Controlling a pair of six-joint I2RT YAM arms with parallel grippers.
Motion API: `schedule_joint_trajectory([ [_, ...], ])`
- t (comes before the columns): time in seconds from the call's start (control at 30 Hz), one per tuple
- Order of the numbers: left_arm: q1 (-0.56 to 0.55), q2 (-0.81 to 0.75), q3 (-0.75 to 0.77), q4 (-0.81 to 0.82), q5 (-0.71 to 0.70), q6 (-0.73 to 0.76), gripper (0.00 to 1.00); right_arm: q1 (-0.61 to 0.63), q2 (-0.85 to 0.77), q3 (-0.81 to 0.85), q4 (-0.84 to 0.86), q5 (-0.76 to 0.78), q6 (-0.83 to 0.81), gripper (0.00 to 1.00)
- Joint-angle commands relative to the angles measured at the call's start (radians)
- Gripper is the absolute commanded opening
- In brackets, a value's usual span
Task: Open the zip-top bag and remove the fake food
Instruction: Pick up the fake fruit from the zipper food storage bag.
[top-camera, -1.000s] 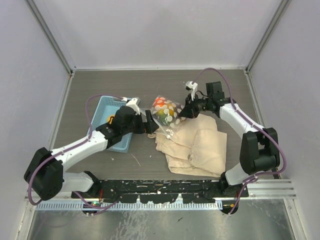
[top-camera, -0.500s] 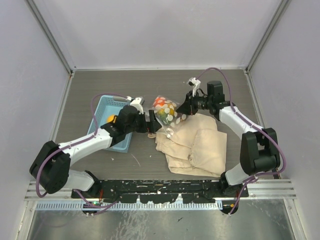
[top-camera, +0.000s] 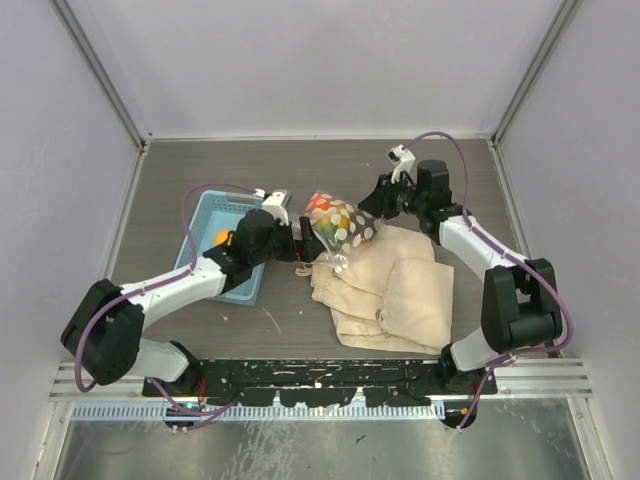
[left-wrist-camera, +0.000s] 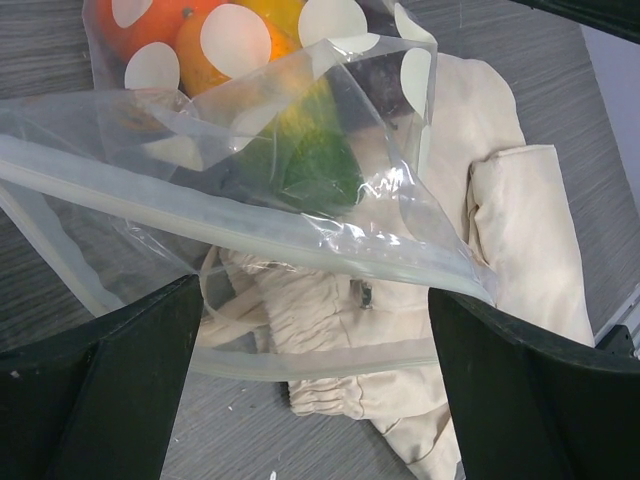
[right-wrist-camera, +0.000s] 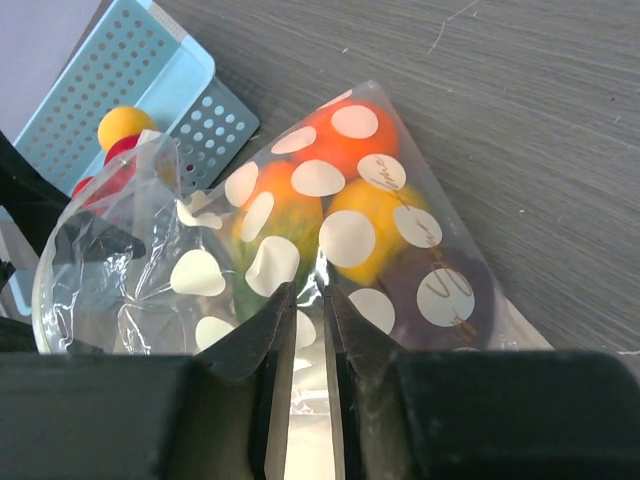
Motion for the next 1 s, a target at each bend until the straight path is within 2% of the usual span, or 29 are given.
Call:
schedule_joint_trajectory([
  [0.0, 0.001, 0.008, 0.003, 0.094, -0.017, 0.034, 0.93, 0.014, -0.009, 0.093, -0.005, 0.026, -0.046, 0.24],
  [0.13, 0.006, 0.015, 0.004, 0.106, -0.014, 0.032, 0.91, 0.013, 0.073, 0.209, -0.091, -0.046, -0.097, 0.24],
  [0.3, 0.008, 0.018, 0.007, 0.100, -0.011, 0.031, 0.89, 0.014, 0.168, 0.327, -0.174, -0.062, -0.116, 0.24],
  [0.5, 0.014, -0.014, -0.019, 0.104, -0.031, 0.031, 0.88, 0.012, 0.165, 0.265, -0.195, -0.059, -0.189, 0.24],
  [0.63, 0.020, -0.027, -0.032, 0.111, -0.043, 0.026, 0.74, 0.011, 0.161, 0.247, -0.216, -0.026, -0.240, 0.24],
  [0.77, 0.022, -0.017, -0.009, 0.086, -0.049, 0.024, 0.66, 0.013, 0.182, 0.244, -0.219, -0.025, -0.236, 0.23],
  [0.97, 0.021, 0.009, 0.014, 0.053, -0.084, 0.014, 0.65, 0.025, 0.206, 0.258, -0.211, -0.034, -0.231, 0.23],
])
